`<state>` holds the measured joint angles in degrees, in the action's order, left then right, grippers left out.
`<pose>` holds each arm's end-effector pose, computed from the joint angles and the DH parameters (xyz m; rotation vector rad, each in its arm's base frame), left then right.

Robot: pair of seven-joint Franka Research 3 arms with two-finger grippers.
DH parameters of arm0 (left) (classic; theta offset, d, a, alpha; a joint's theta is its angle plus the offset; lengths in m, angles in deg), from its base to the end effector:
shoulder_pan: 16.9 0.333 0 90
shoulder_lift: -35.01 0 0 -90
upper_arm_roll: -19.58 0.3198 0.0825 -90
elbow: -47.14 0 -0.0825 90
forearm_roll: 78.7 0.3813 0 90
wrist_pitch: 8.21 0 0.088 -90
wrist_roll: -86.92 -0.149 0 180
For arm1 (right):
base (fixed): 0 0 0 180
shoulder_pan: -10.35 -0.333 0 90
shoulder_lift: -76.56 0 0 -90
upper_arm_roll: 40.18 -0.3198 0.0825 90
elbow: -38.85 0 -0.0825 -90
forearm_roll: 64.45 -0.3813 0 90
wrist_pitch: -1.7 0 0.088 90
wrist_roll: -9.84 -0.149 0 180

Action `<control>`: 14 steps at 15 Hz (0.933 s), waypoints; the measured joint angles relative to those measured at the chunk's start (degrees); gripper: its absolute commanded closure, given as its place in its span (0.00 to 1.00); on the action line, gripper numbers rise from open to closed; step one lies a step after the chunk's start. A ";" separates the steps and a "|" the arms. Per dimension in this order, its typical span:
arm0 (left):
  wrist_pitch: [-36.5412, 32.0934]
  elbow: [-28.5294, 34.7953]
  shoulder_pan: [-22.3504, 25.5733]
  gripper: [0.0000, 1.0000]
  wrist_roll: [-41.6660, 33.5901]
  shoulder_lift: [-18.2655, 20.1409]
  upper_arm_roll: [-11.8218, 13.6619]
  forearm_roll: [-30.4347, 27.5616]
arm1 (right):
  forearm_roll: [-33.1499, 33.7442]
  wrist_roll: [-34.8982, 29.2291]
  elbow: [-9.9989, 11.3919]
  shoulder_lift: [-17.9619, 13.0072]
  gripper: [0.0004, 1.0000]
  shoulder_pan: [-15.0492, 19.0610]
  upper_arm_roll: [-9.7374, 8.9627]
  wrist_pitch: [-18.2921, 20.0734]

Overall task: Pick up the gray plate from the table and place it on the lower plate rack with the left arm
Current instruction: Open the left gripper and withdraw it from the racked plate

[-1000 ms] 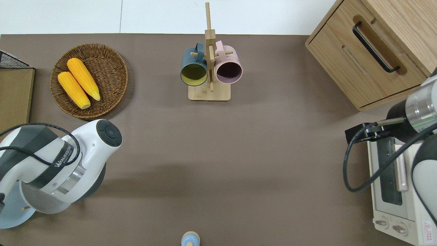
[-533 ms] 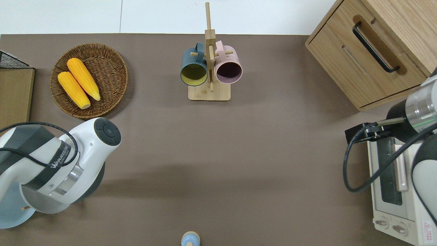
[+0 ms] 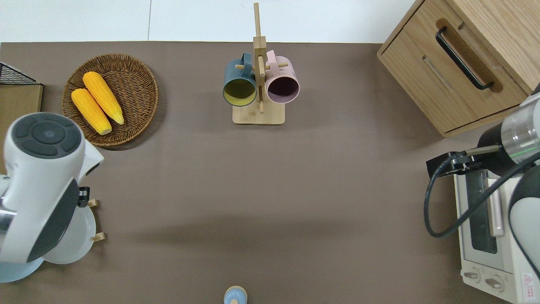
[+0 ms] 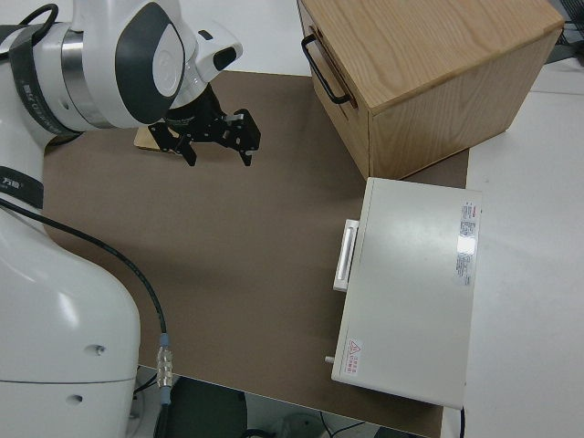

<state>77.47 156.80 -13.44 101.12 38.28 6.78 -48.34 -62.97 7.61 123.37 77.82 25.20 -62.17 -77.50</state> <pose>0.4950 -0.0036 0.4788 -2.5207 -0.0366 0.3095 0.5303 0.0599 0.6040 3.1075 0.1285 -0.1735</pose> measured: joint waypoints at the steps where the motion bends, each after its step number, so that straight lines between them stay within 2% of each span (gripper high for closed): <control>1: 0.00 -1.37 0.03 0.01 -0.76 0.14 0.64 -2.60 | 0.00 0.00 0.00 0.00 0.02 0.00 0.00 0.00; 8: 0.05 -10.11 0.05 0.01 -1.41 0.18 3.65 -24.58 | 0.00 0.00 0.00 0.00 0.02 0.00 0.00 0.00; 10: 0.04 -11.65 0.05 0.01 -3.22 0.18 4.41 -27.81 | 0.00 0.00 0.00 0.00 0.02 0.00 0.00 0.00; 14: 0.05 -14.00 0.06 0.01 -10.79 0.16 5.56 -29.92 | 0.00 0.00 0.00 0.00 0.02 0.00 0.00 0.00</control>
<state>77.52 142.80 -13.38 90.33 38.44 12.35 -78.26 -62.97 7.61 123.37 77.82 25.20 -62.17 -77.50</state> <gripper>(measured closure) 0.004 0.013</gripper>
